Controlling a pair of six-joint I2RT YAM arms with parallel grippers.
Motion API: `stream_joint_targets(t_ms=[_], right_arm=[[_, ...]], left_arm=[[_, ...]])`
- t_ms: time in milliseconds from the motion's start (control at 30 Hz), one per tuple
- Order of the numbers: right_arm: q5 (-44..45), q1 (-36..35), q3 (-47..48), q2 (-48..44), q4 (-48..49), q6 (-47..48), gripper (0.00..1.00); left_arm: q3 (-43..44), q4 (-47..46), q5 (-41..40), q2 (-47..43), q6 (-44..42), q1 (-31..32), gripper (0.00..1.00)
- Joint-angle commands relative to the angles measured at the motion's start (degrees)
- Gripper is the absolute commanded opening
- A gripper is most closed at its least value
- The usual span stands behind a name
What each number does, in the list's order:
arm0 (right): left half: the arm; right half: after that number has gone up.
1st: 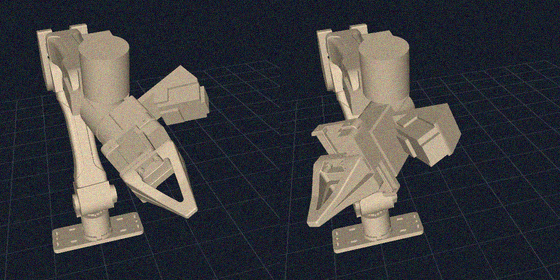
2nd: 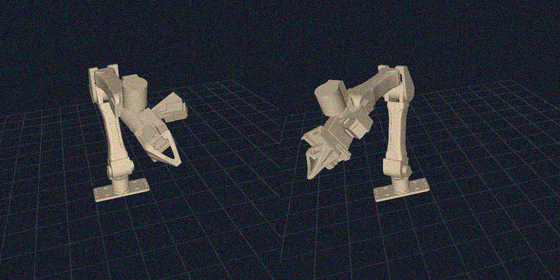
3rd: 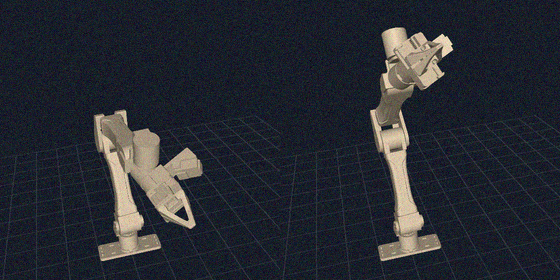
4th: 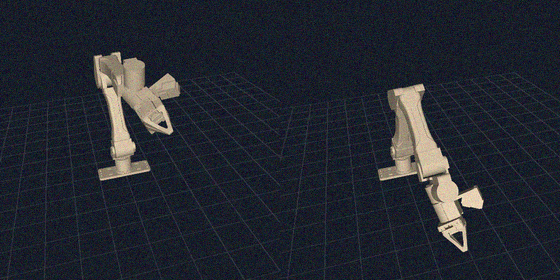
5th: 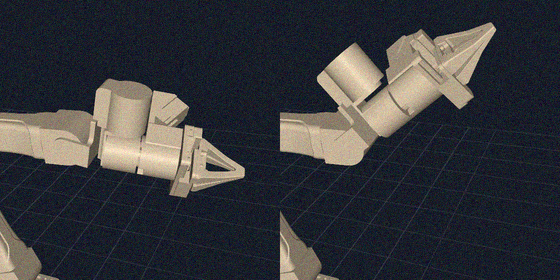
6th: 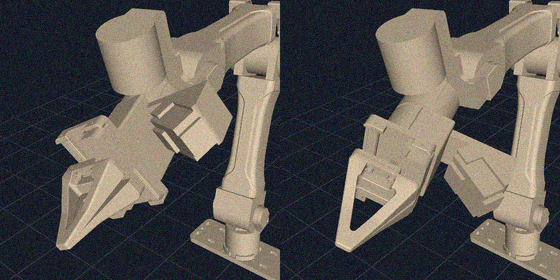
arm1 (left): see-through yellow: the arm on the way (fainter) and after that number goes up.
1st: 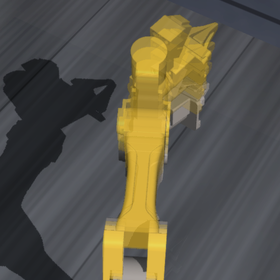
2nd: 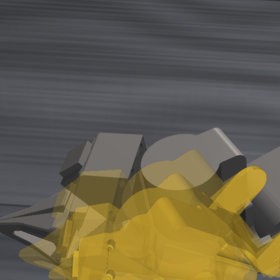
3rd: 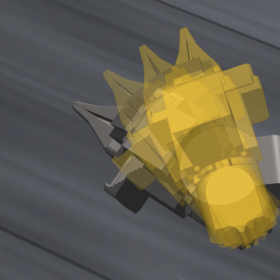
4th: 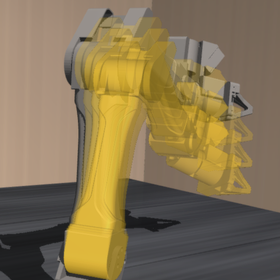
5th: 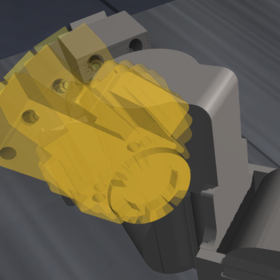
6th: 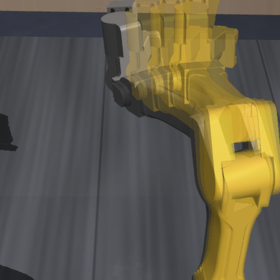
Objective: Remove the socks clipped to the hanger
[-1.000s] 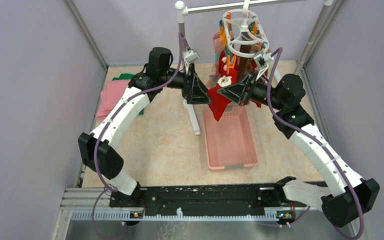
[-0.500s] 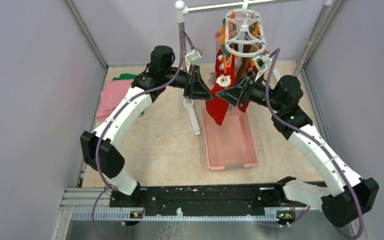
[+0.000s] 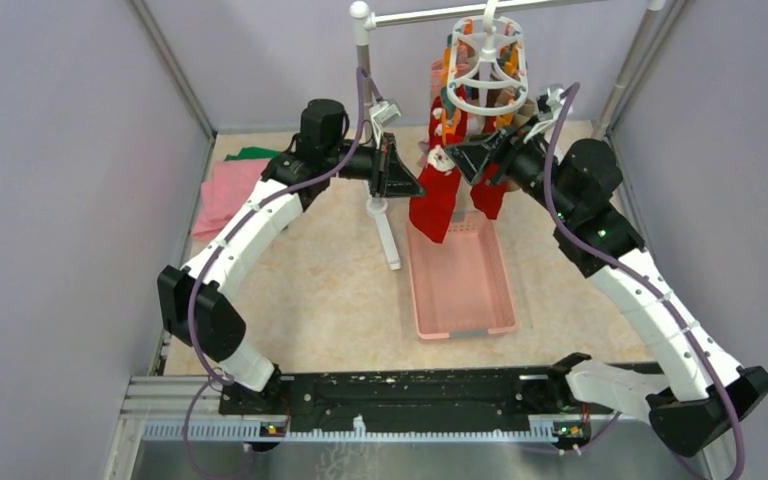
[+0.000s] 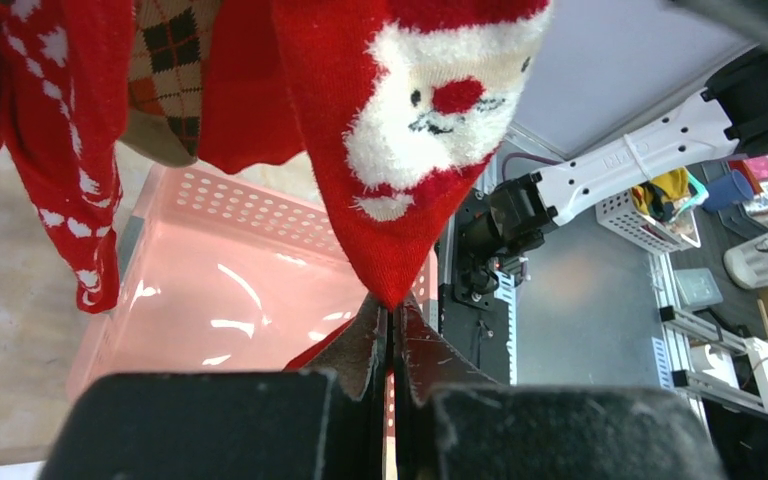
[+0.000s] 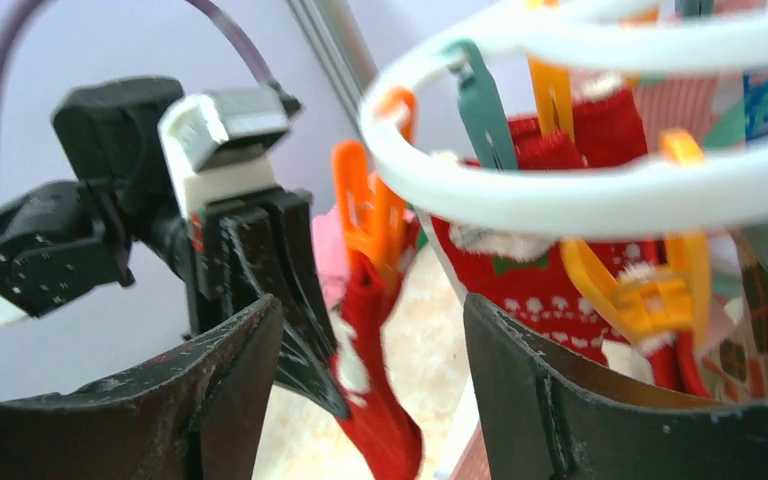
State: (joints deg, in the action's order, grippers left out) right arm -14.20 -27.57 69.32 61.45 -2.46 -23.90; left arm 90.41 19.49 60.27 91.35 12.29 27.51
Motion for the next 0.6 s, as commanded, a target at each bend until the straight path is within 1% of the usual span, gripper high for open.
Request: stream_joint_targets(t_ms=[0, 233, 300, 400, 467, 567], right_arm=[[10.8, -5.4, 5.5, 1.5, -0.1, 6.4, 0.67], [25.1, -12.4, 9.0, 4.8, 0.4, 12.8, 0.70], [29.8, -14.5, 9.9, 5.7, 0.9, 15.3, 0.69], [34.9, -16.7, 10.5, 6.9, 2.0, 18.8, 0.63], [35.8, -17.1, 10.4, 7.1, 4.3, 20.0, 0.59], [37.4, -17.2, 10.6, 7.0, 4.9, 21.2, 0.56]], left_arm=[[0.6, -4.2, -3.2, -0.7, 3.1, 0.7, 0.00], [2.9, -3.5, -6.7, 0.9, 2.5, 2.8, 0.00], [3.1, -3.0, -7.4, 1.0, 1.9, 3.5, 0.00], [3.5, -2.5, -7.9, 1.2, 1.4, 4.1, 0.00], [3.5, -2.4, -8.2, 1.3, 1.3, 4.1, 0.00], [3.4, -2.1, -8.4, 1.3, 1.0, 4.1, 0.00]])
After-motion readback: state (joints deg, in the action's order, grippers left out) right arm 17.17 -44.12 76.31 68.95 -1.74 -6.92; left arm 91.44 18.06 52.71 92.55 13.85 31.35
